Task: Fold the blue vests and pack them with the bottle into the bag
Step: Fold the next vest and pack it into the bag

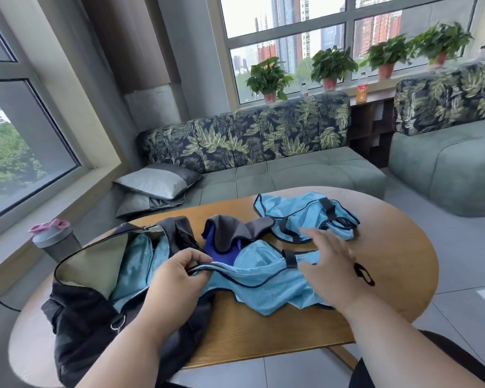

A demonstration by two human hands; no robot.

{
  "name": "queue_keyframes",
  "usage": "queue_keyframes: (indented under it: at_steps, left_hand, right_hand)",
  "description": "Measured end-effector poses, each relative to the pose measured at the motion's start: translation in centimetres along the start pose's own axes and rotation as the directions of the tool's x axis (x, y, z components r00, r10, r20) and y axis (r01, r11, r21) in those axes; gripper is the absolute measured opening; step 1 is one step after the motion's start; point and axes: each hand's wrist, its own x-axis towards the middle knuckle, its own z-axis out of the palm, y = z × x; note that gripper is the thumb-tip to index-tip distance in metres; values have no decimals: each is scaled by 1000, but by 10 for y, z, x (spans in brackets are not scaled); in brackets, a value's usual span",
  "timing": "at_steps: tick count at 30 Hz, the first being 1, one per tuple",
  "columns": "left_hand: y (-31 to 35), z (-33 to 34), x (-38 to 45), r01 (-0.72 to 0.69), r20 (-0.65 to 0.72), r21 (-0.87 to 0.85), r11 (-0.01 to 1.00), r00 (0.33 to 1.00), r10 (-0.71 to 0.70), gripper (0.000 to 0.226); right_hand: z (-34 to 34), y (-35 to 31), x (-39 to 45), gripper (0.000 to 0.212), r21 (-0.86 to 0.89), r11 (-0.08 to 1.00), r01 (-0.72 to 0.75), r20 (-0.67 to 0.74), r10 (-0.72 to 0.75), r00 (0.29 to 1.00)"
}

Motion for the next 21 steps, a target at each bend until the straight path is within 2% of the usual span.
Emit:
queue_keyframes:
  at_steps: [2,5,6,7,8,9,11,13,16,18,21]
  left_hand:
    - [11,10,-2,-27,56,-68,997,998,31,27]
    - [27,24,-8,-105,136,-107,989,984,119,26]
    - [30,28,-9,-125,162,-119,985,976,143,26]
    - [32,31,-9,-139,186,-128,982,969,161,25]
    - [33,35,-8,-146,202,-141,979,964,173,25]
    - [31,37,-7,-146,203,-158,977,963,177,25]
    - [24,41,-1,-110,156,-196,974,977,142,25]
    - [11,44,5,-49,96,-181,982,993,67,22]
    - [-14,53,11,37,102,28,999,994,-40,18]
    - [-31,64,13,103,139,135,985,983,-122,23]
    - [-47,81,15,95,207,216,972,968,-141,50]
  right_hand:
    - [7,-15,-14,68,81,975,205,137,-215,967]
    - [17,-39,-31,72,190,944,268,284,-315,906]
    - [21,-43,-33,61,231,939,256,289,-317,903]
    - [26,-45,-33,42,254,938,234,283,-304,910]
    - [28,-46,-32,21,259,943,208,269,-278,922]
    - [27,-45,-29,8,255,952,170,252,-235,939]
    - [22,-38,-20,12,282,958,51,196,-110,974]
    - [12,-30,-11,19,401,911,-102,153,44,987]
    - [2,-19,2,36,563,773,-294,162,246,956]
    - [0,-16,7,44,628,701,-339,166,305,938]
    - [1,-18,8,37,679,655,-331,157,310,938]
